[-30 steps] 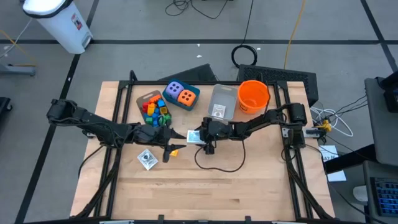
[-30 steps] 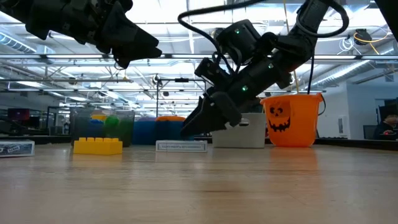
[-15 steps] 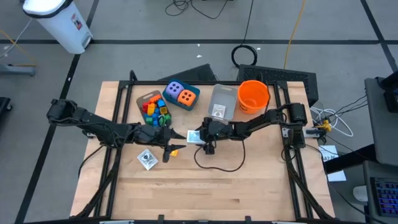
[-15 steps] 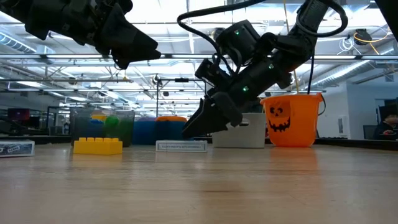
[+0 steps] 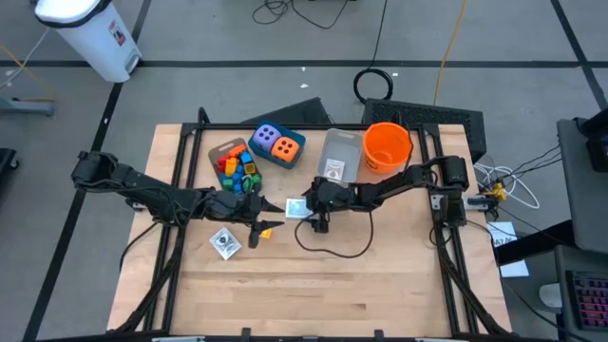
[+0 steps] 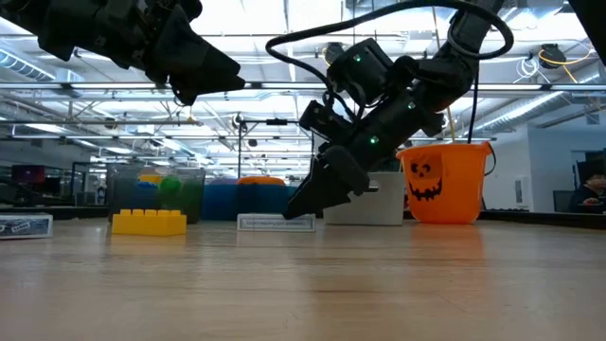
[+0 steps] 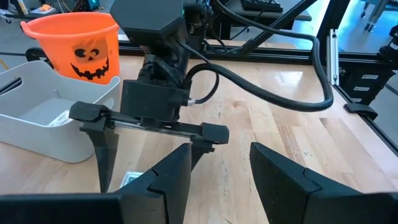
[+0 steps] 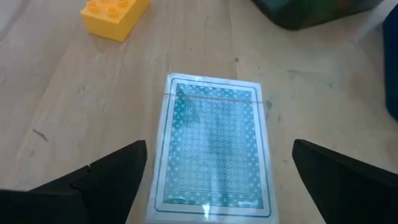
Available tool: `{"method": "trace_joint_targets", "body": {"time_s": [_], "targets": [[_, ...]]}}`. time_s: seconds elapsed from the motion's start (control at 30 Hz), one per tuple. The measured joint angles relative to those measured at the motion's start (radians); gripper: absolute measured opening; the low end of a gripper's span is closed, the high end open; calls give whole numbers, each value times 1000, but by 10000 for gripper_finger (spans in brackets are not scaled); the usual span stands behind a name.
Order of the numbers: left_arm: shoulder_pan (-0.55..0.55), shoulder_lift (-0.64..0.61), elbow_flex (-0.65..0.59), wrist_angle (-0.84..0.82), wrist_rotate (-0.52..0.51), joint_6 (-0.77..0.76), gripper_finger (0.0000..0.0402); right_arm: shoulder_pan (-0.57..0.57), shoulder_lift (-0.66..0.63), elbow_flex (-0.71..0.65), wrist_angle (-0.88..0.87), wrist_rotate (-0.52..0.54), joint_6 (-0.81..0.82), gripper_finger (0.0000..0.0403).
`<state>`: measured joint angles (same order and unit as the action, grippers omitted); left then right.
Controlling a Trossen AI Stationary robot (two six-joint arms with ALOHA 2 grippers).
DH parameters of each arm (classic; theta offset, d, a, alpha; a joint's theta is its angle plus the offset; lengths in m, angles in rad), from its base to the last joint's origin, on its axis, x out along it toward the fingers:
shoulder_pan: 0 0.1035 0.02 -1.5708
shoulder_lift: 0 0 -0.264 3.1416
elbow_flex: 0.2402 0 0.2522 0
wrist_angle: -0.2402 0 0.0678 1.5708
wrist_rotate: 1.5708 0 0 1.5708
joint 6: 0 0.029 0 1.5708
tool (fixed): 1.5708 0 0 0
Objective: Pick & Place Toys
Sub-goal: Put the blue deck of cards into the gray bin
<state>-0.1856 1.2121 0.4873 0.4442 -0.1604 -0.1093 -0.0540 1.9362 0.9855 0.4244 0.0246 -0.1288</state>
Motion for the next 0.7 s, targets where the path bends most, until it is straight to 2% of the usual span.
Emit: {"method": "trace_joint_targets", "body": {"time_s": [0.37,0.7], "targets": [[0,0,0,-2,0,1,170,-28,0,0,-22,-2,119,399],[0,0,0,-6,0,1,170,-28,0,0,-67,-1,109,399]]}}
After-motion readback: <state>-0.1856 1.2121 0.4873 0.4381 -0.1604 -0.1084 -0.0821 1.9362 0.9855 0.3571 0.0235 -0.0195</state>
